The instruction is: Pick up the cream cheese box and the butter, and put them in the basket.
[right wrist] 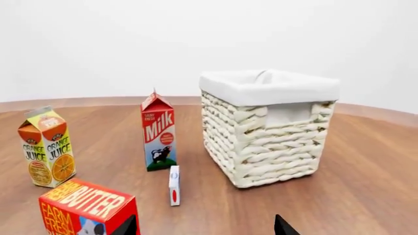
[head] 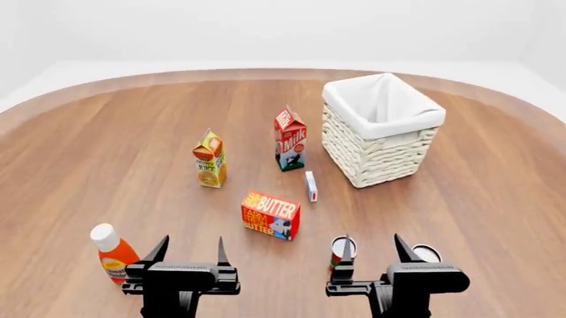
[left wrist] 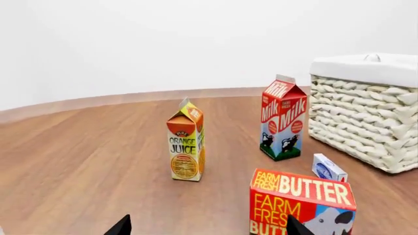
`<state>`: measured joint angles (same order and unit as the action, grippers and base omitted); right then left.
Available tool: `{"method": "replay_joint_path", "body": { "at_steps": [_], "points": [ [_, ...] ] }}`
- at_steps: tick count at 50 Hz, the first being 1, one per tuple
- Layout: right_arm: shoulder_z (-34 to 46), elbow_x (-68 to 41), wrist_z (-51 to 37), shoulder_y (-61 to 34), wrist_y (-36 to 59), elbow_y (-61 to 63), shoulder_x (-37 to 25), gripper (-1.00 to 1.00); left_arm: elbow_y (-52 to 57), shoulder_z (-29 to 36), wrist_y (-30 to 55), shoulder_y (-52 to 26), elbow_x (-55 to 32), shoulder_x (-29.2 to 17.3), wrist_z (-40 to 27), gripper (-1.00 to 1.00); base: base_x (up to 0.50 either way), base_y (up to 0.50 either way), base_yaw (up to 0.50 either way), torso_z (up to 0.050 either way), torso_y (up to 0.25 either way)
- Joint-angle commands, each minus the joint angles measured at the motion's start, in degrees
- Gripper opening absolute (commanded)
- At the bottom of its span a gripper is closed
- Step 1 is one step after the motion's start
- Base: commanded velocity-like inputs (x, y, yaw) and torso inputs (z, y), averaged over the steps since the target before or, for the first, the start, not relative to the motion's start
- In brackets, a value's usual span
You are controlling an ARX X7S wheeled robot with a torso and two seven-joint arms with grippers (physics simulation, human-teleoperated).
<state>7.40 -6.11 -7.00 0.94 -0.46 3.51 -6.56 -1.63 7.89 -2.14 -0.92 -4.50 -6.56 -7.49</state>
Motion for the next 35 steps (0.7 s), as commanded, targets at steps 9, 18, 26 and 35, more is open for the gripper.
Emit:
{"method": "replay_joint_path", "body": {
  "at_steps": [9,18,26,35],
  "points": [
    [1.0,-1.2,-0.8,0.1,-1.0,0.3,-1.1,1.0,0.3,1.2,0.0,-0.1,-0.5,-0.9,-1.2,1.0,0.34,0.0,0.0,0.0,0.0],
    [1.7,-1.0,-1.2,0.1,-1.1,0.2,-1.5,1.0,-0.5,1.6,-0.5,-0.4,-0.9,-1.2,-1.5,1.0,0.46,0.0,0.0,0.0,0.0],
    [2.0,-1.1,-1.7,-0.2,-1.0,-0.1,-1.8,1.0,-0.2,1.9,-0.4,-0.3,-1.2,-1.5,-1.9,1.0,0.37,0.0,0.0,0.0,0.002],
    [2.3,-1.2,-2.4,-0.4,-0.5,-0.2,-2.1,1.0,-0.4,2.4,-0.5,-0.5,-1.5,-1.8,-2.3,1.0,0.1,0.0,0.0,0.0,0.0]
  ]
}}
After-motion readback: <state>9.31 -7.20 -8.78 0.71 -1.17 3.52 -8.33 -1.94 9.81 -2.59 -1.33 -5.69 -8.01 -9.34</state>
